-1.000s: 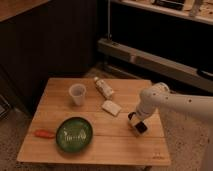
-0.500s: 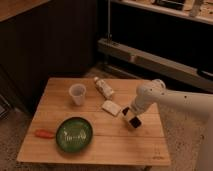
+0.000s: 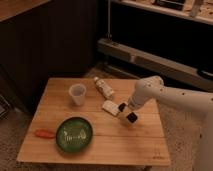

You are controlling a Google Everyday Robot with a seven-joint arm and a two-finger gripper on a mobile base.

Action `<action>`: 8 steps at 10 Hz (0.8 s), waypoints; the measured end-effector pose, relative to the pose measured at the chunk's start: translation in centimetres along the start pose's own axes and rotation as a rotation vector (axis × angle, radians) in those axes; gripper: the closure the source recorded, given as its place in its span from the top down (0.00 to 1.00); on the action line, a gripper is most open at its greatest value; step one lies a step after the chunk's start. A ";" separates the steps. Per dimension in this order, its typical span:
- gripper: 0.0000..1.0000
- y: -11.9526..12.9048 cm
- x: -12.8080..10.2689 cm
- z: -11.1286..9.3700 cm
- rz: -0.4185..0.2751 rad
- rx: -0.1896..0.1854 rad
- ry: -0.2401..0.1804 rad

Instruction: Place the eraser on the white sponge

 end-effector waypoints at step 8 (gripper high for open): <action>0.08 1.0 -5.0 1.5 -0.346 -0.006 -0.062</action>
